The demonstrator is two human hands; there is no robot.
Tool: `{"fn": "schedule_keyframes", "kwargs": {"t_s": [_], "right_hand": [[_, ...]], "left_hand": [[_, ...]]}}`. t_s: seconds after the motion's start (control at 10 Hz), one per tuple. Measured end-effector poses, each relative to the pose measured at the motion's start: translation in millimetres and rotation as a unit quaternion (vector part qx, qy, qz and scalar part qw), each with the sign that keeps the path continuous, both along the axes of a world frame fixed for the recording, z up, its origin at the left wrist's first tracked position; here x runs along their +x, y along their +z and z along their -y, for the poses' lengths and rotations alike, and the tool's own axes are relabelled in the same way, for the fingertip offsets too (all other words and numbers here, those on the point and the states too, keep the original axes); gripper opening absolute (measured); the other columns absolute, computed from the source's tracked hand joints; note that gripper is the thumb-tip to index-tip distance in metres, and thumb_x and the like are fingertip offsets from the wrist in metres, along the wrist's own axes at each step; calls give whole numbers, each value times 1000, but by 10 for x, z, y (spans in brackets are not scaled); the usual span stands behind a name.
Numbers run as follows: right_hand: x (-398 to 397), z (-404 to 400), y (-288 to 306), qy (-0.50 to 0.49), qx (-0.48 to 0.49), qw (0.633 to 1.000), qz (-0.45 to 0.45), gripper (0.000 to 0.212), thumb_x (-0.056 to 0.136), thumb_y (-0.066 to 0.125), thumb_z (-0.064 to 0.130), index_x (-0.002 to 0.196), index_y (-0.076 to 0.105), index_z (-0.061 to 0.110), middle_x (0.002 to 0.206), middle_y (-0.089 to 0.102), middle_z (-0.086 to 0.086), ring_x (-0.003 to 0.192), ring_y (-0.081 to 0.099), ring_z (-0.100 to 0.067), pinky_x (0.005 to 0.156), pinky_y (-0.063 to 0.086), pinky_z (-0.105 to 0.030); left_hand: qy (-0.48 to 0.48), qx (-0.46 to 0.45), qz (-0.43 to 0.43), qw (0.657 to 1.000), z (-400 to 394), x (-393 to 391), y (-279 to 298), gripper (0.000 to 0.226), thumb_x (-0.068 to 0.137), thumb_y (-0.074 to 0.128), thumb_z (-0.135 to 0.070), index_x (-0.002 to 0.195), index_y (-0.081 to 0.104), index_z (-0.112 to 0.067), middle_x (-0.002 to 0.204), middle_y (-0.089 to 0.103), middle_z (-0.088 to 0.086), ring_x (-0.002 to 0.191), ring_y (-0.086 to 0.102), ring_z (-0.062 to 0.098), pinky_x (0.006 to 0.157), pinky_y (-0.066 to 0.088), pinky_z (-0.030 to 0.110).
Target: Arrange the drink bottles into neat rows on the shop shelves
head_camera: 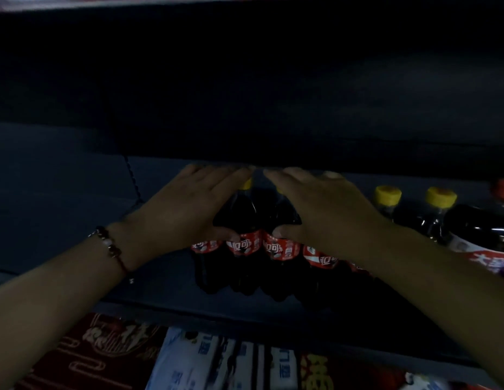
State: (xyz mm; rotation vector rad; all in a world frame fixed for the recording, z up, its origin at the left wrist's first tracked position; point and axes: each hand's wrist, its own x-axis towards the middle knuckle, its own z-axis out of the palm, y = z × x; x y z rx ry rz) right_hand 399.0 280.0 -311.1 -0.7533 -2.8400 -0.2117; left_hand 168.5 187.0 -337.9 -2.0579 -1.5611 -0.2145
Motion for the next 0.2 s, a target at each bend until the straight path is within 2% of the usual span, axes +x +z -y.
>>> {"fn": "schedule_keyframes", "kwargs": {"t_s": [0.1,0.2], "right_hand": [[52,11,163,22,-83,996,-3,80,92,48,58,154,4,34,162,6,10,146,15,-12,115,8,-31],[148,128,279,74,-152,983,-65,60,94,49,53,149,32,36,158,25,12,147,15,-10,118,2,-27]], "left_hand": [[-14,-2,26,1000,104,71,93,99,75,75,-60,150,37,-6,143,49,15,128,46,31,111,27,44],[-14,8,96,995,313,192,228,70,91,64,-52,143,50,-8,139,54,14,130,48,34,111,32,54]]}}
